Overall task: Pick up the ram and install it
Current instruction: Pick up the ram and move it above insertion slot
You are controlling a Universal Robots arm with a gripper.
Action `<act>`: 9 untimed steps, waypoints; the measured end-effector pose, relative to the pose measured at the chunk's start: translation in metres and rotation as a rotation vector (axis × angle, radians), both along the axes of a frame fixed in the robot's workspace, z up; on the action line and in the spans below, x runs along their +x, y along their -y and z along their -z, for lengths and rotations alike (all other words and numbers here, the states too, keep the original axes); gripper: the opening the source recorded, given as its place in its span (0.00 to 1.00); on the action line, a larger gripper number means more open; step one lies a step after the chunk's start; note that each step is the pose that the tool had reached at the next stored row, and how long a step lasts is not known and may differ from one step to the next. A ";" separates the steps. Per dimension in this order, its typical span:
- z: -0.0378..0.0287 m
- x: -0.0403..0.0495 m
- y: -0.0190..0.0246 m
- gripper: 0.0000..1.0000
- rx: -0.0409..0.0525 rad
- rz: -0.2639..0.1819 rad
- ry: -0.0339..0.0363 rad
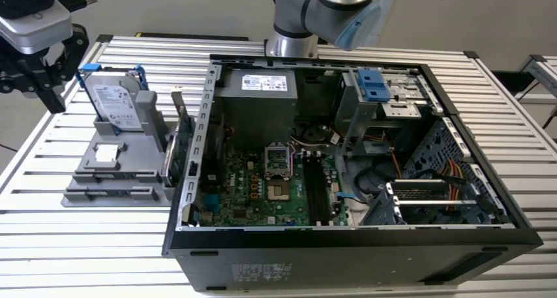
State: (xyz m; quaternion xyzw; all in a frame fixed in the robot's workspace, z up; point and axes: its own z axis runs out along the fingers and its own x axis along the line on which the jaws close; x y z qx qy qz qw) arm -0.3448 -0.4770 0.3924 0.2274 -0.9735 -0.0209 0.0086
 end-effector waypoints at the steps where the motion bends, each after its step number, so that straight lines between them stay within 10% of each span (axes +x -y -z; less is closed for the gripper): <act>1: 0.0000 0.0000 0.0000 0.00 0.0000 -0.006 0.0000; 9: 0.0000 0.0000 0.0000 0.00 -0.0001 -0.056 -0.0001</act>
